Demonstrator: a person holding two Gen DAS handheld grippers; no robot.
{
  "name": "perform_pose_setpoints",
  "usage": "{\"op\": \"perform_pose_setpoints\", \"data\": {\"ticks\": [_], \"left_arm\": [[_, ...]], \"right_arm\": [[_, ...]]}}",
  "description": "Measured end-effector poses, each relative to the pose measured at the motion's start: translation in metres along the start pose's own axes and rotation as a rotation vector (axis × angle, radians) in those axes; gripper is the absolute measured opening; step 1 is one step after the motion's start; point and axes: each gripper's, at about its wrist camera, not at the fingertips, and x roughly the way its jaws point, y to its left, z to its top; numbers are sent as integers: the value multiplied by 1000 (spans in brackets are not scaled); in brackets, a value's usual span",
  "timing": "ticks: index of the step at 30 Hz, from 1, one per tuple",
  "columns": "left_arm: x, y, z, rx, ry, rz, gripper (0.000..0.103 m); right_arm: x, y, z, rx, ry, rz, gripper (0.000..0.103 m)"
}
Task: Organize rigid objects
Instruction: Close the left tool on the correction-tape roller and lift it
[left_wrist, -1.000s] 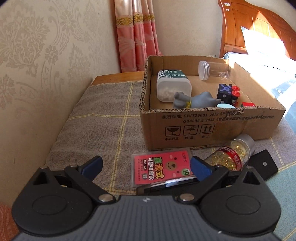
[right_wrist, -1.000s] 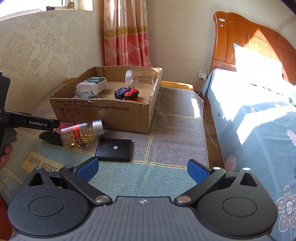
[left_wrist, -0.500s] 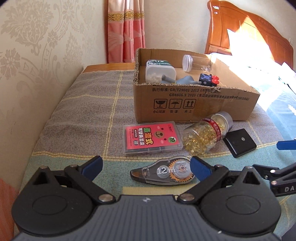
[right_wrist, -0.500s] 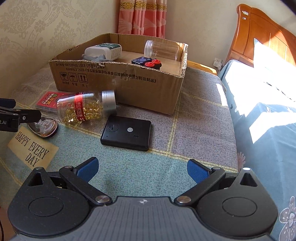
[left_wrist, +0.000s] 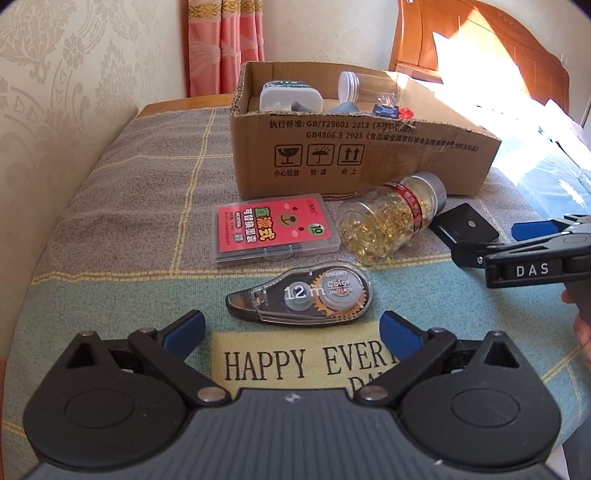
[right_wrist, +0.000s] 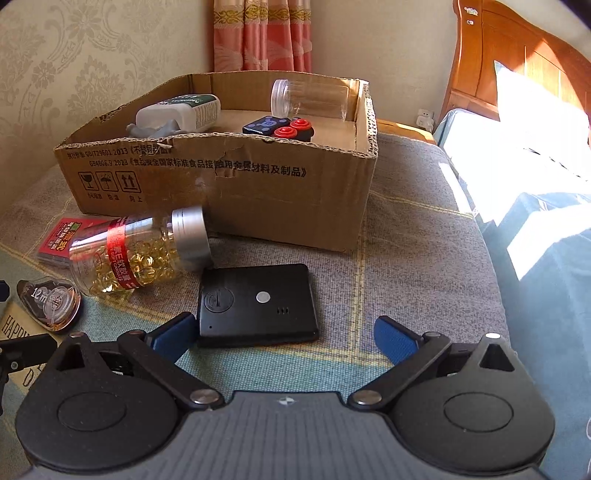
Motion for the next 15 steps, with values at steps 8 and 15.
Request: {"op": "perform_pose_setpoints", "data": {"ticks": [8,15], "left_arm": [[5,-15,-2,-14,-19,55,102],[9,-27,0,-42,-29,89,101]], "right_arm": [[-4,-3,-10,10,-39,-14,103],[-6,-4,-15,10,-64,-15,103]]}}
